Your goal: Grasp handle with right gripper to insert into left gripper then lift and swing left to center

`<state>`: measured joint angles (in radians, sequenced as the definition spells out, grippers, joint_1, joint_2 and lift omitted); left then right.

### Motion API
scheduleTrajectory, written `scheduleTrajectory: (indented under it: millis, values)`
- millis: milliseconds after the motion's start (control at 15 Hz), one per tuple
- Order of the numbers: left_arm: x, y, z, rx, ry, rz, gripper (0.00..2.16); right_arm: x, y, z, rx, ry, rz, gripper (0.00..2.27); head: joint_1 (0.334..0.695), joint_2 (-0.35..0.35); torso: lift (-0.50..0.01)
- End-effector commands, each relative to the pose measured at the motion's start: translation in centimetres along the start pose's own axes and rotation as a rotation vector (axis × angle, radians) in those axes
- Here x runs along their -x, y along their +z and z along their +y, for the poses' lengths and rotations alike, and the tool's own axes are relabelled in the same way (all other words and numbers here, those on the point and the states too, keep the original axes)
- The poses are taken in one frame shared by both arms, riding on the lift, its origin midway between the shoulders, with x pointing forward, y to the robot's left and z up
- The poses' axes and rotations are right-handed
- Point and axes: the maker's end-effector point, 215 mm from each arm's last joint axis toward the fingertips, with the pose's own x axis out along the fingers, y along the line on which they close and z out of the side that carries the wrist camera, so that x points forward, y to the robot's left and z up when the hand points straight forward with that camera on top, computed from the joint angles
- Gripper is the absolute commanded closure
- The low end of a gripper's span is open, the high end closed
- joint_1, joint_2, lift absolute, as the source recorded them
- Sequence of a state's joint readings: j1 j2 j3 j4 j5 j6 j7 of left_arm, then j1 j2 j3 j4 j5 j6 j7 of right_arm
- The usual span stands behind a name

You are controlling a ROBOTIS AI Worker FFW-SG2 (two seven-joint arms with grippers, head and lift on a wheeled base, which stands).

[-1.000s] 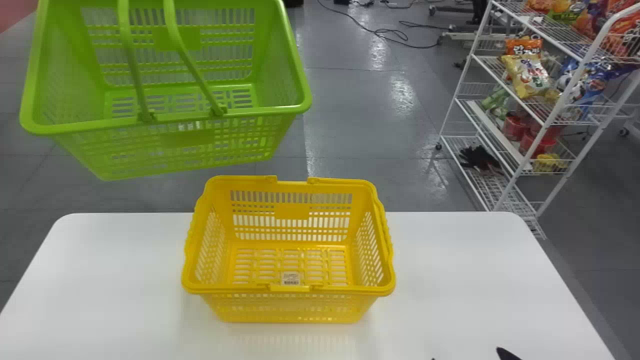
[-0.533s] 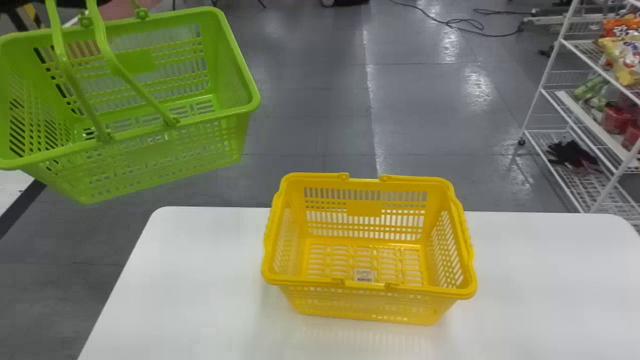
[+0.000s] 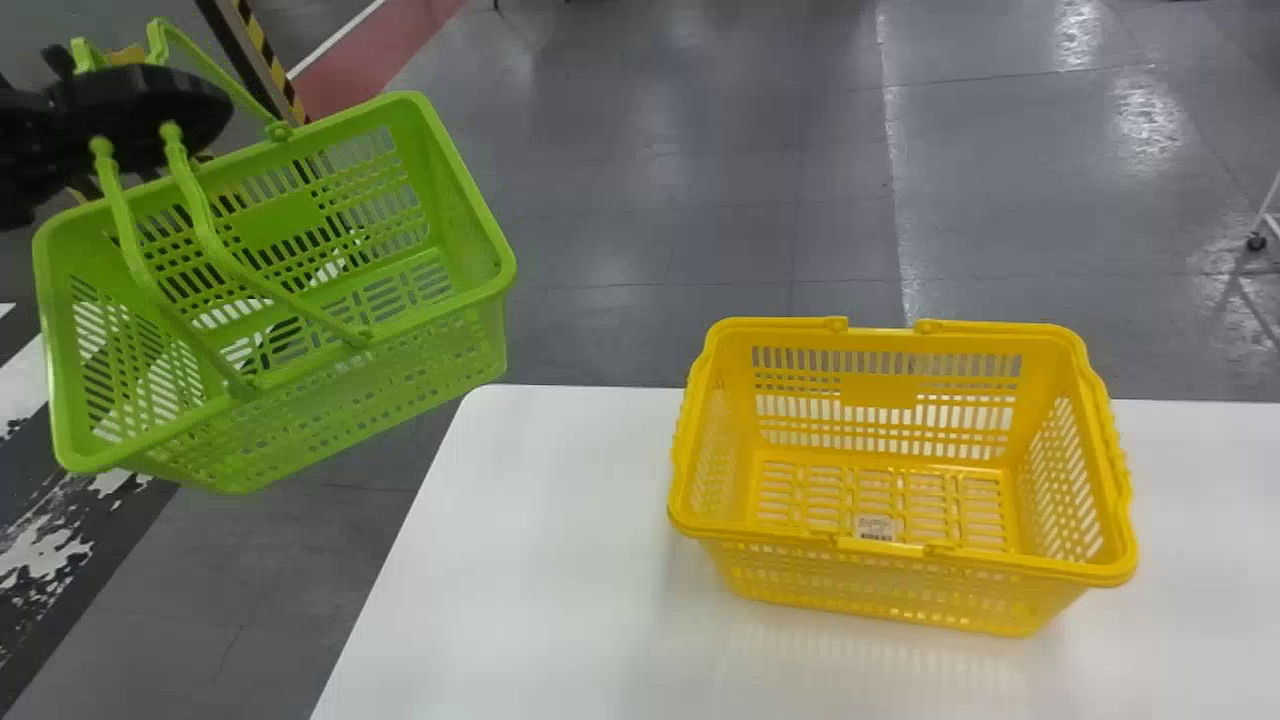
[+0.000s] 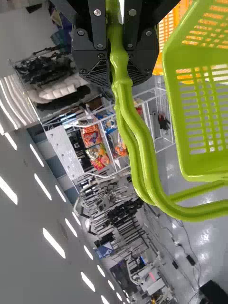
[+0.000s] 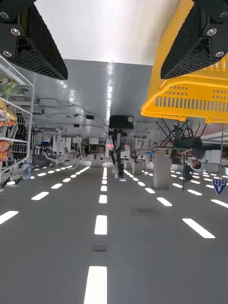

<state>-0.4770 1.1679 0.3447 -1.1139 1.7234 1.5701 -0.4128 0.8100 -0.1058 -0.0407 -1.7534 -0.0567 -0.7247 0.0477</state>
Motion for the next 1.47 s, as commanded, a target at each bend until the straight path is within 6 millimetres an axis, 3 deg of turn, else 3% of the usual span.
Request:
scheduleTrajectory:
  millis: [0,200,600,733,1067,1400]
  values:
    - [1.9,-3.2,1.0,0.005,0.012,0.015,2.13,0.0,-0.1,-0.4,0.004,-0.004,0.004,0.08,0.695,0.317,-0.093]
    - [3.2,-7.0,2.7,0.022,0.020,0.018,2.13,0.0,0.0,-0.8,0.008,-0.008,0.001,0.08,0.695,0.337,-0.093]
    - [3.8,-17.2,4.8,0.059,0.030,0.071,2.13,-0.2,-0.1,-1.6,0.022,-0.012,0.013,0.08,0.695,0.323,-0.093]
    - [3.6,-20.4,4.1,0.063,0.017,0.101,2.13,-0.2,-0.4,-2.2,0.024,-0.021,0.023,0.08,0.695,0.312,-0.093]
    - [3.3,-25.9,2.6,0.063,0.003,0.148,2.13,-0.1,-0.2,-3.0,0.037,-0.006,0.019,0.08,0.695,0.245,-0.093]
    - [1.7,-32.9,-1.3,0.040,-0.045,0.247,2.13,-0.3,-0.4,-3.4,0.042,-0.010,0.027,0.08,0.695,0.137,-0.093]
